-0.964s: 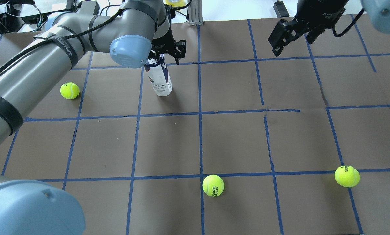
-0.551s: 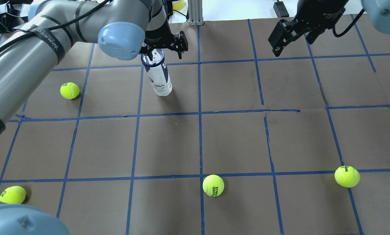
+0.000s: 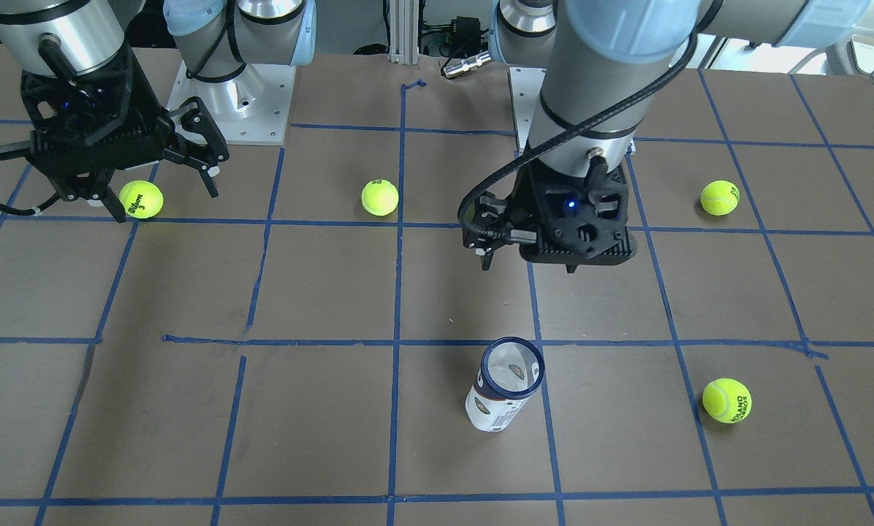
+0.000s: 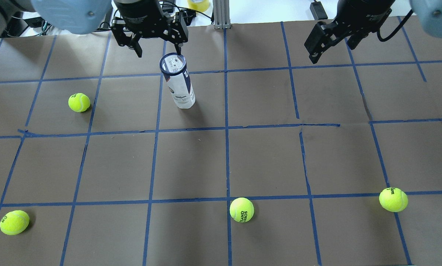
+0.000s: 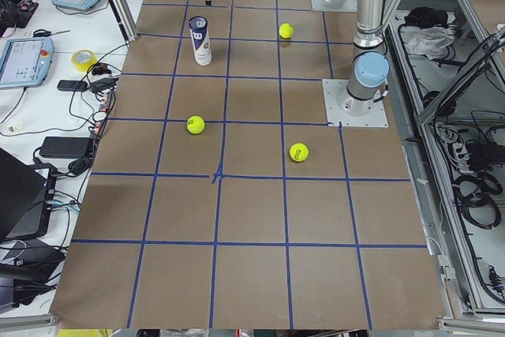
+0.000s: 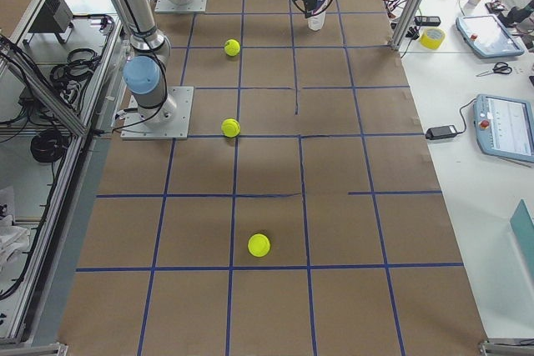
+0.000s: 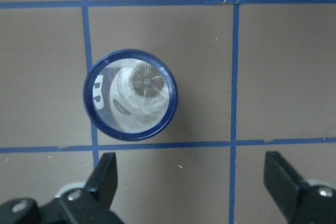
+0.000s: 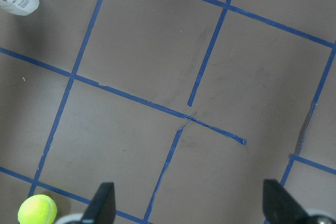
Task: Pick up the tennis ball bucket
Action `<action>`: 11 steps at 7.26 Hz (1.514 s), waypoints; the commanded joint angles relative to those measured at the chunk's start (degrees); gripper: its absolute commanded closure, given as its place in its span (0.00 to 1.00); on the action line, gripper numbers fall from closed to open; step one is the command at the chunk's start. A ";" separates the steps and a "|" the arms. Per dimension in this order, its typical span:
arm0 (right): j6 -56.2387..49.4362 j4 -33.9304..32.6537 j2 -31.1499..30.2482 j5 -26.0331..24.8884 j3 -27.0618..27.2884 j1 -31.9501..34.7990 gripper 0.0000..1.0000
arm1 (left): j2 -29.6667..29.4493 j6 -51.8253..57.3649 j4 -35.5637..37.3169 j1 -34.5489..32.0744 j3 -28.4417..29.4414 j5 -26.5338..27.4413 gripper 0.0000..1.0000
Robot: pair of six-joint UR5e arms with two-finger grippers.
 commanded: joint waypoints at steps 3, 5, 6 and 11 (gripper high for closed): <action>0.00 0.01 0.00 0.00 0.00 0.00 0.00 | 10.93 8.10 -7.13 10.05 -8.11 -0.41 0.00; 0.00 0.01 0.00 0.00 0.00 0.00 0.00 | 13.93 10.13 -6.52 11.38 -11.83 0.10 0.00; 0.00 0.01 0.00 0.00 0.00 0.00 0.00 | 14.20 10.13 -4.34 12.25 -13.14 -0.06 0.00; -0.09 0.10 0.00 0.00 0.00 0.00 0.00 | 14.65 10.13 -3.35 12.53 -14.30 0.02 0.00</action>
